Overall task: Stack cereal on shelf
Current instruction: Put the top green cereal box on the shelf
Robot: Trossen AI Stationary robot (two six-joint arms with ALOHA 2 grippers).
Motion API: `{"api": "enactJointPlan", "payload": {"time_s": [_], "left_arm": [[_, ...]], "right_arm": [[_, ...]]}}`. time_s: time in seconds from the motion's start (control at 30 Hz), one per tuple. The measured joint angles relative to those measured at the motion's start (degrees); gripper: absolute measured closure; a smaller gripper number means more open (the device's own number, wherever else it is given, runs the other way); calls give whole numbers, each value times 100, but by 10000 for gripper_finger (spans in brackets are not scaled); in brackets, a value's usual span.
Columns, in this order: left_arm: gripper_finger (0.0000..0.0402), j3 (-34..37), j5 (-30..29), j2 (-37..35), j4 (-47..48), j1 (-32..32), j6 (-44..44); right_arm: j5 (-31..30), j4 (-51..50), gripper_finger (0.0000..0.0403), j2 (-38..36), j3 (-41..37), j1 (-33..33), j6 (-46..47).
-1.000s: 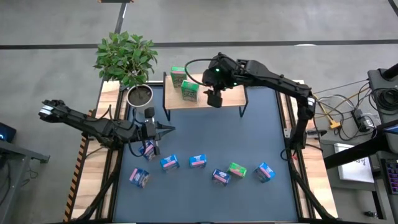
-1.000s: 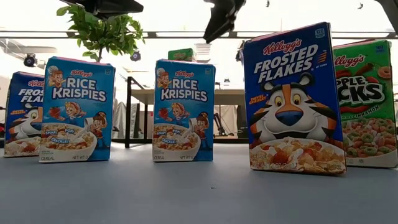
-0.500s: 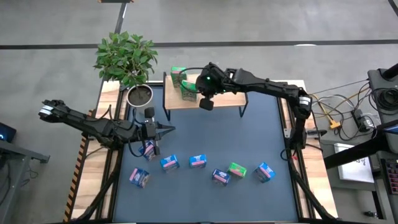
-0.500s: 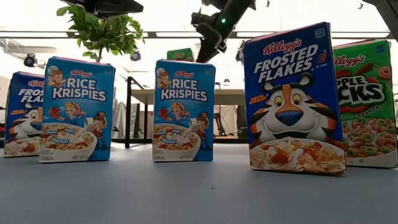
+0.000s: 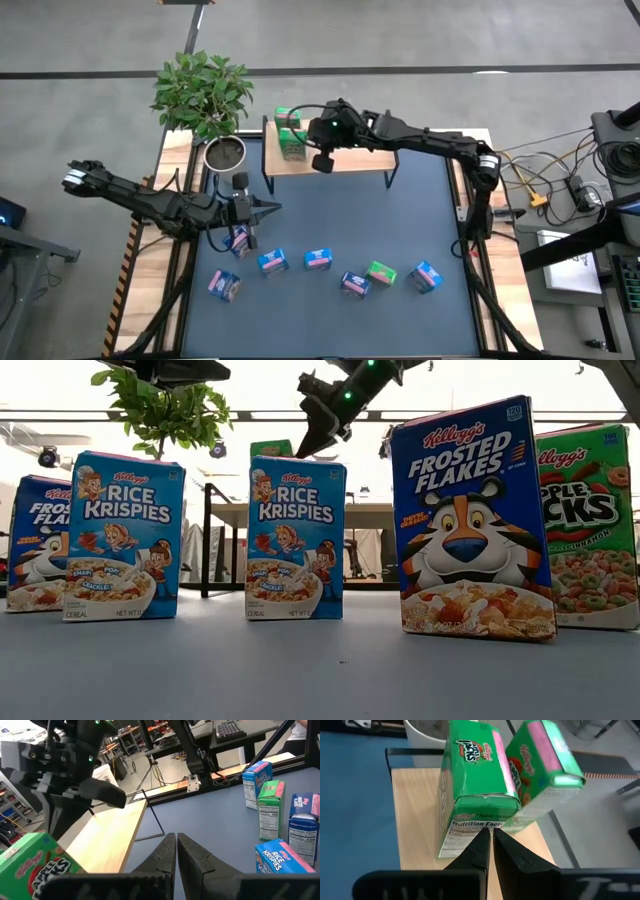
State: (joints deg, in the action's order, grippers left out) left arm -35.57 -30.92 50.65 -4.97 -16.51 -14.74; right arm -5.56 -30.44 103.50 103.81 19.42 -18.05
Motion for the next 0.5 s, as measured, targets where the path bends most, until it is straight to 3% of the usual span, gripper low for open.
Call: {"api": "enactJointPlan", "payload": {"time_s": [0.5], "left_arm": [[402,0,-7,4,0,0,2]], "right_arm": [[-44,332,390,138,-9,0,-213]]}}
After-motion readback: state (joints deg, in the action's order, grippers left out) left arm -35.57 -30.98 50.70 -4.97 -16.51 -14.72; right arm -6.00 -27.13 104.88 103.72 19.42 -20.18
